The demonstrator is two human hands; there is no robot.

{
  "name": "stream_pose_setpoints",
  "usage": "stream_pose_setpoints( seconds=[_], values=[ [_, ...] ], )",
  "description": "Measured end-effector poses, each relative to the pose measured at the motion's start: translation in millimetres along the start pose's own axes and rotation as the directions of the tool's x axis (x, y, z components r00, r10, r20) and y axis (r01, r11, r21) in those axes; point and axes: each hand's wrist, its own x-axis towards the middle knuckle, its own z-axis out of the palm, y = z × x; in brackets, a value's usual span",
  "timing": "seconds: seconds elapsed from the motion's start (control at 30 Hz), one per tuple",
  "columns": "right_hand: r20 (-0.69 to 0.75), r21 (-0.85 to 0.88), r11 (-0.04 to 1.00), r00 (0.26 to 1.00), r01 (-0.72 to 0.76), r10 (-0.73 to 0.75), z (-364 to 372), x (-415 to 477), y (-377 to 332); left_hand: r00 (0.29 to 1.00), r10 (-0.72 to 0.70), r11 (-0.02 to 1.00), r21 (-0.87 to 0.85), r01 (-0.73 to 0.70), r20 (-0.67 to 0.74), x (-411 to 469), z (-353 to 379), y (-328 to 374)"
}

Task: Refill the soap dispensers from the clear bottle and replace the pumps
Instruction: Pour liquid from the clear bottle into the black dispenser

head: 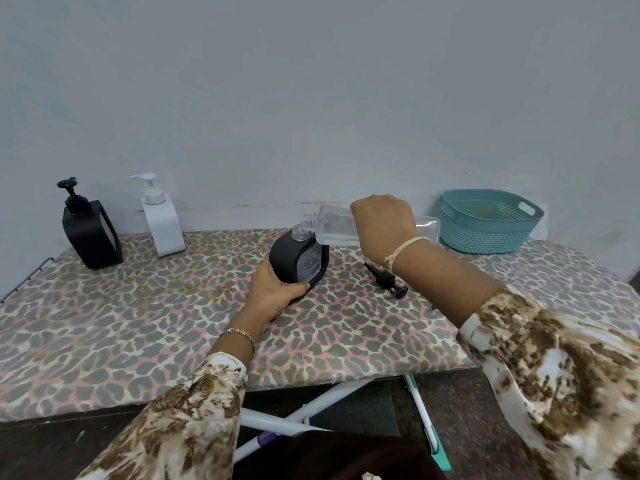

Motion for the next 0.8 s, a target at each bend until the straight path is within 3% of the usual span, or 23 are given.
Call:
stream_pose_setpoints(
  seconds=[0.8],
  values=[
    [0.022,-0.004,1.000,1.000,0.010,-0.010,-3.6,2.1,-0.1,1.000,-0.025,0.999,0.023,0.025,-0.006,1.3,-0.7,-1.9]
  ],
)
